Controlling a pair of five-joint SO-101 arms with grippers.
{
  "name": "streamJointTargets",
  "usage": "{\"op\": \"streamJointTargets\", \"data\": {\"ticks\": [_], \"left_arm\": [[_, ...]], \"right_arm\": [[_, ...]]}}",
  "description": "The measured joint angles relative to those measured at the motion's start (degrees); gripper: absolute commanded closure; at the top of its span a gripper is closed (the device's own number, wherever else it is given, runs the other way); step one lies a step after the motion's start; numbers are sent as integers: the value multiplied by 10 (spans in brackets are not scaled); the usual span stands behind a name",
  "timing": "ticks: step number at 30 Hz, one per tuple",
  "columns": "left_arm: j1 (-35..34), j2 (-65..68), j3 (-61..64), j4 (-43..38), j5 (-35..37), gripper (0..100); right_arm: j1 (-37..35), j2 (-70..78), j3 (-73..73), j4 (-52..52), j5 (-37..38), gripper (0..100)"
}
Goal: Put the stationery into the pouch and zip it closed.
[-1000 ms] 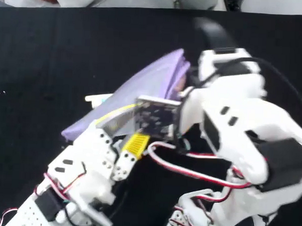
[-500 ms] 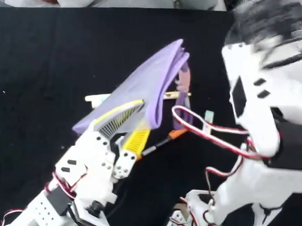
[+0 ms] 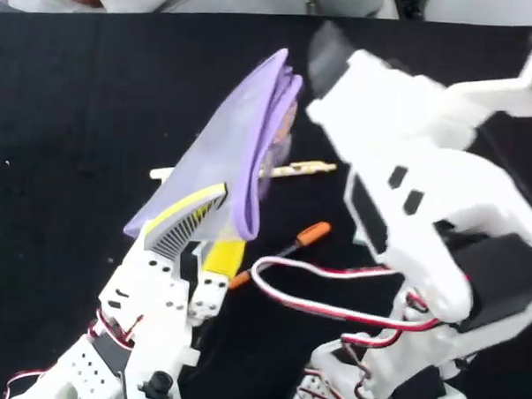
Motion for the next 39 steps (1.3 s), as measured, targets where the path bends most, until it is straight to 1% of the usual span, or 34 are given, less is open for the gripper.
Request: {"op": "streamJointTargets", "data": {"ticks": [2, 9, 14, 17, 20, 26, 35, 39], "left_arm": [[0, 0, 0, 0, 0, 970], [0, 0, 0, 0, 0, 970], [0, 0, 0, 4, 0, 970], [0, 0, 0, 47, 0, 971], [0, 0, 0, 81, 0, 971], [21, 0, 0, 88, -1, 971], [26, -2, 0, 88, -4, 967], [26, -2, 0, 89, -5, 966]], "right_arm": [[-27, 0, 1, 0, -4, 670], [-88, 0, 24, 5, -5, 670], [-93, 0, 26, 31, -5, 673], [-92, 0, 28, 47, -4, 674], [-91, 0, 51, 51, 16, 681], [-63, 0, 75, 53, 22, 833], [-53, -1, 77, 67, 29, 836], [-53, -1, 77, 67, 70, 836]]}}
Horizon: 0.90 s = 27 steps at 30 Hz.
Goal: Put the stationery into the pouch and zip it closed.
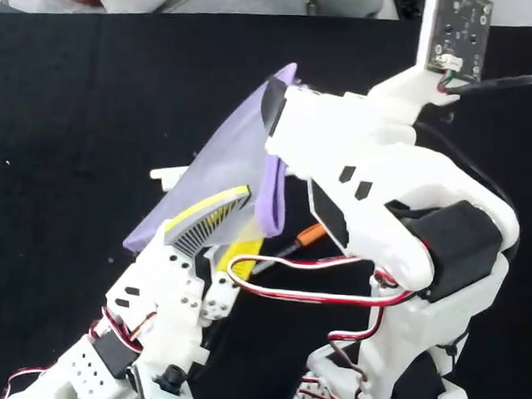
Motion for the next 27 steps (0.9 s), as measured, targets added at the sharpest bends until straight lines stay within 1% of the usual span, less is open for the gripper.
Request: {"op": "streamJointTargets", "data": {"ticks": [5, 7, 8, 13, 18, 22, 25, 27], "left_arm": [[4, -5, 0, 56, -69, 972], [4, -5, 0, 67, -79, 972], [4, -5, 0, 69, -80, 972], [17, -6, 0, 71, -87, 972], [22, -7, 0, 71, -88, 972], [33, -9, 0, 98, -88, 970], [33, -9, 0, 101, -88, 967], [33, -9, 0, 102, -88, 967]], "right_arm": [[0, 2, 4, 18, 33, 840], [0, 6, 11, 22, 43, 841], [0, 7, 11, 22, 45, 845], [1, 6, 12, 27, 54, 943], [2, 6, 12, 29, 107, 985], [3, 7, 13, 33, 132, 987], [5, 7, 18, 34, 143, 988], [19, 7, 18, 34, 146, 988]]}}
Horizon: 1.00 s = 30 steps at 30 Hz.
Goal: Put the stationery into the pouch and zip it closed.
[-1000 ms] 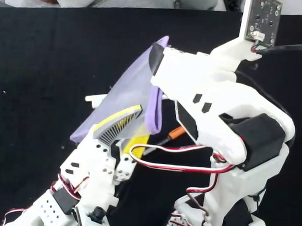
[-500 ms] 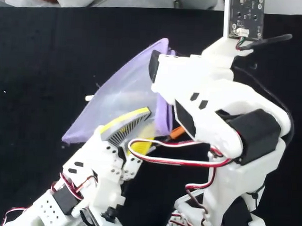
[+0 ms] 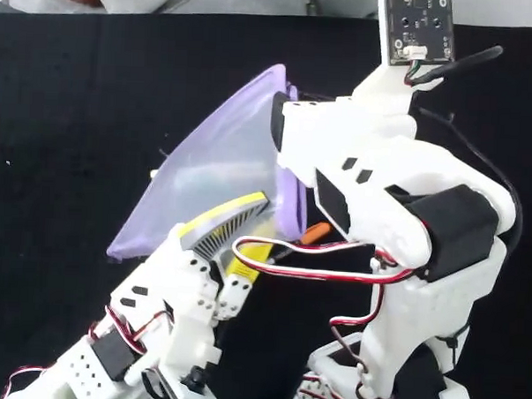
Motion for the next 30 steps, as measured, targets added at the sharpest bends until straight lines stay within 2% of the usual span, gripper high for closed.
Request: {"op": "streamJointTargets", "data": {"ticks": [5, 9, 13, 17, 22, 24, 27, 30], "left_arm": [[-9, 6, 0, -33, 6, 956], [-30, 11, 0, -104, 66, 830], [-49, 11, 1, -138, 110, 830], [-82, 11, 1, -136, 120, 834], [-113, 11, 1, -82, 120, 837], [-131, 11, 1, -54, 120, 879], [-142, 11, 2, -45, 120, 979], [-151, 11, 2, -59, 120, 950]], "right_arm": [[42, 4, 6, 1, 1, 988], [69, 4, 11, 1, 1, 988], [84, 4, 11, 0, -16, 988], [83, 4, 11, -2, -25, 988], [83, 4, 11, -2, -29, 988], [83, 4, 11, -2, -29, 985], [83, 4, 11, -2, 17, 920], [86, 4, 11, -14, 122, 787]]}}
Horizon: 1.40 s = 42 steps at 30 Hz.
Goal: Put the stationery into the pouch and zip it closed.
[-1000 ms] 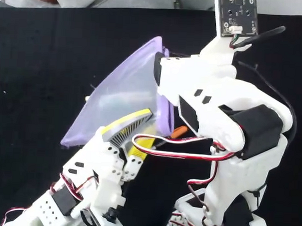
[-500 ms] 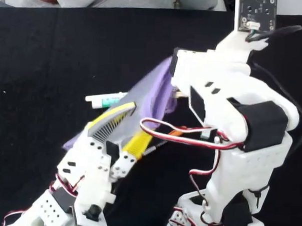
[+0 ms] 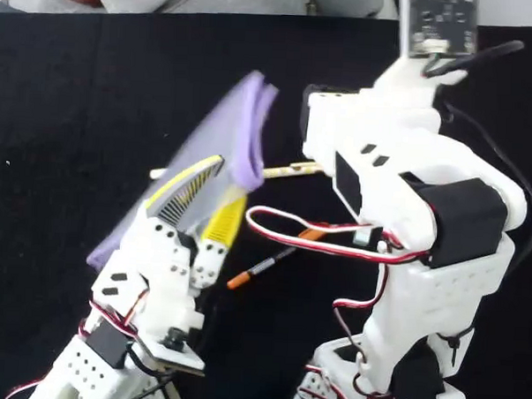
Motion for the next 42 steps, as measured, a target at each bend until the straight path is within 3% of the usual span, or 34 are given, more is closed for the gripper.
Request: {"op": "streamJointTargets", "data": {"ticks": [5, 9, 13, 18, 29, 32, 38, 42], "left_arm": [[11, 0, 0, -69, 1, 950], [46, -1, 0, -103, -10, 950], [101, -1, 0, -106, -76, 966], [173, -1, 0, -106, -119, 971], [287, 0, 1, -106, -212, 971], [303, -1, 1, -106, -233, 971], [308, -1, 2, -106, -236, 972], [310, -1, 2, -106, -210, 972]], "right_arm": [[7, 0, 0, -4, 226, 655], [9, -14, 0, -4, 423, 652], [-7, -65, 0, -4, 601, 652], [-21, -127, 20, -4, 771, 652], [-13, -278, 84, 13, 885, 656], [-11, -285, 127, 13, 926, 712], [-8, -304, 178, 13, 1040, 747], [8, -328, 183, 13, 1057, 748]]}}
